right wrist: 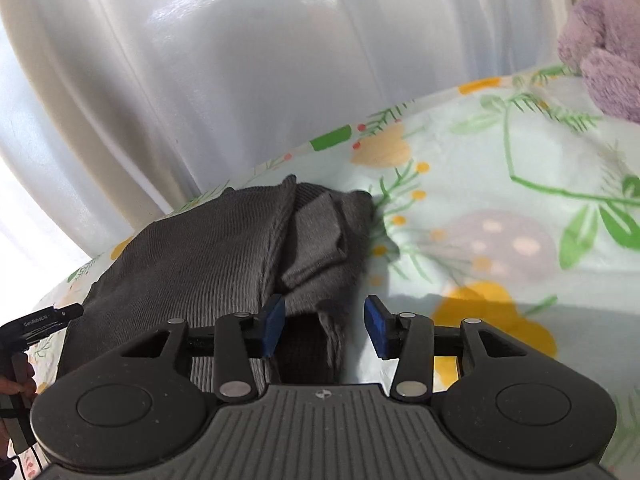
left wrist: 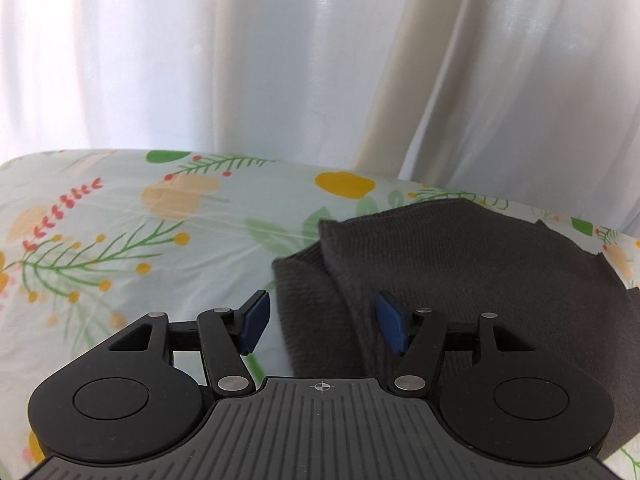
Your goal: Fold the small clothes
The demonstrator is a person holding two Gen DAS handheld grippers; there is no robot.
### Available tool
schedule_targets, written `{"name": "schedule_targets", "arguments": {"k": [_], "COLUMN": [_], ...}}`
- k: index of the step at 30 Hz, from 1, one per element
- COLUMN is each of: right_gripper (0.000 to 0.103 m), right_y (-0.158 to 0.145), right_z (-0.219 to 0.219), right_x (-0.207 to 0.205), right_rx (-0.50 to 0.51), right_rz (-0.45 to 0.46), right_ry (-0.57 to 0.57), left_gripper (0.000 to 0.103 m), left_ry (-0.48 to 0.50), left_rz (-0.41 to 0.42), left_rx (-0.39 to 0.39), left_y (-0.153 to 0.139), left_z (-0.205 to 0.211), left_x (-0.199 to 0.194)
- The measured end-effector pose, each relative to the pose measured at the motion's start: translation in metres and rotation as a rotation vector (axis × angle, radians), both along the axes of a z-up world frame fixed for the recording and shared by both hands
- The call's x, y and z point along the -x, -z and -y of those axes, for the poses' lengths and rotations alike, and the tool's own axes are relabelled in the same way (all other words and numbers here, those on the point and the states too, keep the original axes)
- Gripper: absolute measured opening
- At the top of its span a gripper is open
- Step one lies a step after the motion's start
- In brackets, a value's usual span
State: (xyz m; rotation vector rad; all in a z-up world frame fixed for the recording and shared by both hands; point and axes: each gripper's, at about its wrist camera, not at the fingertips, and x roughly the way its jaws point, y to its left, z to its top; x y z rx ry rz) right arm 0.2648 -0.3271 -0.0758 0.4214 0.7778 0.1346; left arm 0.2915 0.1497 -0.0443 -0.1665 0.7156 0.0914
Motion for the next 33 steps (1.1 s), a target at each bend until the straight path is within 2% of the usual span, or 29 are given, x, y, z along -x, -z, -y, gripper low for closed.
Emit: {"name": "schedule_targets", "arguments": {"k": [5, 8, 12, 15, 19, 23, 25, 27, 30, 33], "right_gripper": [0.044, 0.044, 0.044, 0.044, 0.044, 0.043, 0.039, 0.025, 0.016, 0.014], "right_y": [0.004, 0.006, 0.001, -0.004, -0.01, -0.014, -0.016, -0.018, -0.019, -0.017], "right_z": [-0.003, -0.01, -0.016, -0.022, -0.036, -0.056, -0.072, -0.091, -0.118, -0.144], "right_x": [0.02, 0.023, 0.026, 0.027, 0.028, 0.023, 0.018, 0.015, 0.008, 0.001], "right_rx": [-0.057, -0.082, -0.081, -0.076, -0.063, -0.041, -0.021, 0.008, 0.034, 0.04], "right_rz": [-0.024, -0.033, -0.022, -0.006, 0.014, 0.027, 0.027, 0.034, 0.046, 0.059], "right_ry": [-0.029, -0.046, -0.059, -0.078, -0.116, -0.172, -0.218, -0.263, -0.326, -0.38], "left_gripper": [0.065, 0.064, 0.063, 0.061, 0.06, 0.053, 0.048, 0.041, 0.035, 0.032], "left_ry": [0.029, 0.001, -0.037, -0.054, -0.056, -0.039, -0.042, -0.036, -0.019, -0.021], "left_rz": [-0.038, -0.049, -0.05, -0.063, -0.097, -0.109, -0.115, -0.119, -0.112, -0.104], "left_rx": [0.214, 0.341, 0.44, 0.483, 0.498, 0.533, 0.531, 0.54, 0.543, 0.572], "left_y": [0.002, 0.007, 0.013, 0.016, 0.023, 0.027, 0.027, 0.028, 0.027, 0.027], "left_z": [-0.017, -0.024, -0.035, -0.043, -0.047, -0.048, -0.048, -0.048, -0.049, -0.051], "left_x": [0.02, 0.023, 0.024, 0.023, 0.023, 0.021, 0.019, 0.017, 0.016, 0.017]}}
